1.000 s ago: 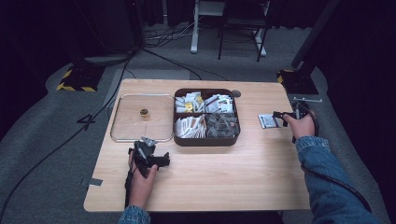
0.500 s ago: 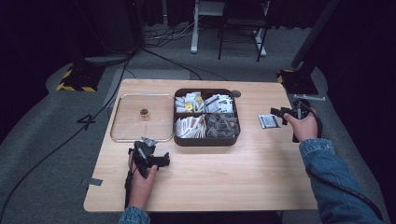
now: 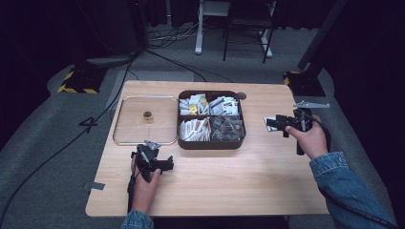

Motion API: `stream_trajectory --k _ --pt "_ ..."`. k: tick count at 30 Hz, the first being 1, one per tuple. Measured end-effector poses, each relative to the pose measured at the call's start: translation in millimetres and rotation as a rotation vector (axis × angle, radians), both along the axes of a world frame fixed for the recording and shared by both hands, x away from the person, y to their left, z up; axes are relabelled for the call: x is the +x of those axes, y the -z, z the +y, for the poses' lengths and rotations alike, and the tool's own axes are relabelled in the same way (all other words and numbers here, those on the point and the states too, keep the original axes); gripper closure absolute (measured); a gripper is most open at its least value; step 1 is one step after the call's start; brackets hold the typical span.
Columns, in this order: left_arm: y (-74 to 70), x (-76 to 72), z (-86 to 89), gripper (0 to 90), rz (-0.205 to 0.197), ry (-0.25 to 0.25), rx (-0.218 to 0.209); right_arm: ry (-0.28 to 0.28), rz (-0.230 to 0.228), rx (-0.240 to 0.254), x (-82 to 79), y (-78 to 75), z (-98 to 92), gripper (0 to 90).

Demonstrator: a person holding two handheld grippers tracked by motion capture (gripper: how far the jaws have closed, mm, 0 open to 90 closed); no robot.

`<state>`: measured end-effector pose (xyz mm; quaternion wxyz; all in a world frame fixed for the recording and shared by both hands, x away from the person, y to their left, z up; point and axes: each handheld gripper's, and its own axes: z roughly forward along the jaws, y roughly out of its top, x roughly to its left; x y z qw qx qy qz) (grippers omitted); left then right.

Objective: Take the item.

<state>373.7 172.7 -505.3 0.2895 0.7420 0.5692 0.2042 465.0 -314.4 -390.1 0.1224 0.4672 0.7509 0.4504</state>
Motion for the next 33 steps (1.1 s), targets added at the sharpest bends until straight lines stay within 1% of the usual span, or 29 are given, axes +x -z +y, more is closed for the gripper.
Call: stream_trajectory --k 1,6,8,9,10,14,15,18,21,25,27,30,33 --pt "0.0 0.1 0.0 0.1 -0.001 0.001 0.001 -0.017 -0.002 -0.007 -5.0 -0.9 3.6 39.4" --pt "0.0 0.0 0.0 0.1 -0.001 0.000 0.001 -0.064 -0.009 -0.030 -20.8 -0.7 14.4 40.5" --pt "0.0 0.0 0.0 0.1 -0.001 0.000 0.000 -0.082 -0.034 -0.061 -29.6 1.3 19.9 41.1" --pt "0.0 0.1 0.0 0.1 -0.001 0.001 0.000 -0.084 -0.036 -0.066 -32.7 2.1 21.6 41.1" --pt "0.0 0.0 0.0 0.1 -0.001 0.000 0.000 -0.092 -0.045 -0.068 -35.2 3.5 23.0 41.1" --pt "0.0 0.0 0.0 0.1 -0.001 0.000 0.000 -0.135 -0.035 -0.039 -50.2 11.0 30.5 41.1" --pt "0.0 0.0 0.0 0.1 -0.001 0.000 0.001 -0.148 -0.040 -0.033 -55.5 12.5 33.1 41.1" --pt "0.0 0.2 0.1 0.0 -0.001 0.002 0.001 -0.177 -0.053 -0.035 -66.6 16.0 39.3 40.4" --pt "0.0 0.2 0.1 0.0 -0.001 0.002 0.002 -0.200 -0.057 -0.048 -76.2 21.8 45.7 39.8" --pt "0.0 0.2 0.0 0.0 -0.001 0.001 0.002 -0.221 -0.068 -0.074 -82.6 35.2 51.5 37.8" --pt "0.0 0.3 0.1 0.0 -0.001 0.002 0.002 -0.232 -0.070 -0.083 -83.8 42.7 53.2 35.9" --pt "-0.1 0.3 0.1 0.0 -0.001 0.001 0.003 -0.239 -0.073 -0.100 -84.6 53.8 54.6 35.9" --pt "0.0 0.3 0.1 0.0 -0.001 0.001 0.003 -0.241 -0.107 -0.113 -85.7 64.0 55.4 37.1"
